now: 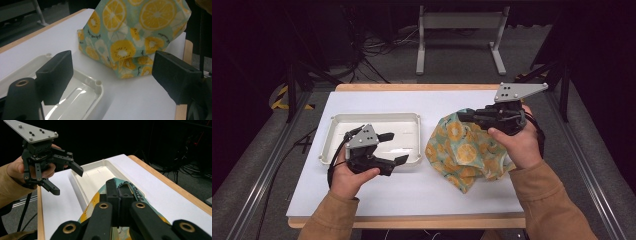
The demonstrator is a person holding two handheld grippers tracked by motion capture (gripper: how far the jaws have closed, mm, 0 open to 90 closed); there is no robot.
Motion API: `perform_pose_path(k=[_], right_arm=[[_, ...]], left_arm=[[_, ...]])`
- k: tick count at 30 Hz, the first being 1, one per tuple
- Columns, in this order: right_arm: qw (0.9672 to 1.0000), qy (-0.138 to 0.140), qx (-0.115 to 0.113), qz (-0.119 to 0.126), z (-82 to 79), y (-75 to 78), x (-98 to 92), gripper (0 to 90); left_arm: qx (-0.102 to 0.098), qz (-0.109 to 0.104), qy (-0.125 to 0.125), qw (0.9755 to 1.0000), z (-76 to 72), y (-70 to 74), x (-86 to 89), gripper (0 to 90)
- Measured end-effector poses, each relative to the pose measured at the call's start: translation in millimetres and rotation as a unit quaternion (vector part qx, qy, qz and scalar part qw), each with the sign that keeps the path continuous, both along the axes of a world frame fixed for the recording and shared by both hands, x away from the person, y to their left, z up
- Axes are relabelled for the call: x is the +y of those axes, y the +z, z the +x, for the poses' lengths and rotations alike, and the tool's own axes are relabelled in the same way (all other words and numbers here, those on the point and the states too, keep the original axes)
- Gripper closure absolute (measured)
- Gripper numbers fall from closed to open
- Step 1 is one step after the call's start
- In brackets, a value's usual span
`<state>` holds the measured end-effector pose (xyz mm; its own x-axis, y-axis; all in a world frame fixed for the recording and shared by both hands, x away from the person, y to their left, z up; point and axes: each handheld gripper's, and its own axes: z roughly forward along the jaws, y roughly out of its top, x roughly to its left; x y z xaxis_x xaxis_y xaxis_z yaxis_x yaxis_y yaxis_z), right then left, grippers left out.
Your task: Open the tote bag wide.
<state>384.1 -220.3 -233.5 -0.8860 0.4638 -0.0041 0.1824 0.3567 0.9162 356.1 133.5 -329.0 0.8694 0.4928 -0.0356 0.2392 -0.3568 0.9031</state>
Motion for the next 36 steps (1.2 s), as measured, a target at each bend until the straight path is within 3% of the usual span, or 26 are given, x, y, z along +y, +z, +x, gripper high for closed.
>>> perform_pose_path(k=[8, 14, 22, 30, 32, 36], right_arm=[[0.9999, 0.014, 0.004, -0.007, 3.6, -1.3, 14.7, 90.0], [0.9996, 0.023, 0.008, -0.012, 5.7, -3.8, 24.5, 90.0], [0.9995, 0.027, 0.011, -0.016, 7.0, -6.5, 29.6, 90.0], [0.9994, 0.031, 0.011, -0.015, 6.1, -8.3, 30.2, 90.0], [0.9993, 0.033, 0.012, -0.014, 6.0, -9.5, 30.6, 90.0], [0.9991, 0.036, 0.013, -0.015, 5.7, -11.0, 30.7, 90.0]], left_arm=[[-0.002, -0.01, -0.018, 0.9998, 2.7, 9.1, -17.5, 19.7], [-0.009, -0.014, -0.035, 0.9992, 5.8, 20.0, -40.6, 19.8], [-0.001, -0.021, -0.054, 0.9983, 10.3, 24.7, -63.4, 20.2], [0.003, -0.022, -0.057, 0.9981, 19.3, 28.3, -87.2, 19.7], [-0.003, -0.023, -0.055, 0.9982, 20.9, 27.9, -90.6, 21.5], [-0.011, -0.02, -0.054, 0.9983, 22.2, 26.2, -93.7, 37.5]])
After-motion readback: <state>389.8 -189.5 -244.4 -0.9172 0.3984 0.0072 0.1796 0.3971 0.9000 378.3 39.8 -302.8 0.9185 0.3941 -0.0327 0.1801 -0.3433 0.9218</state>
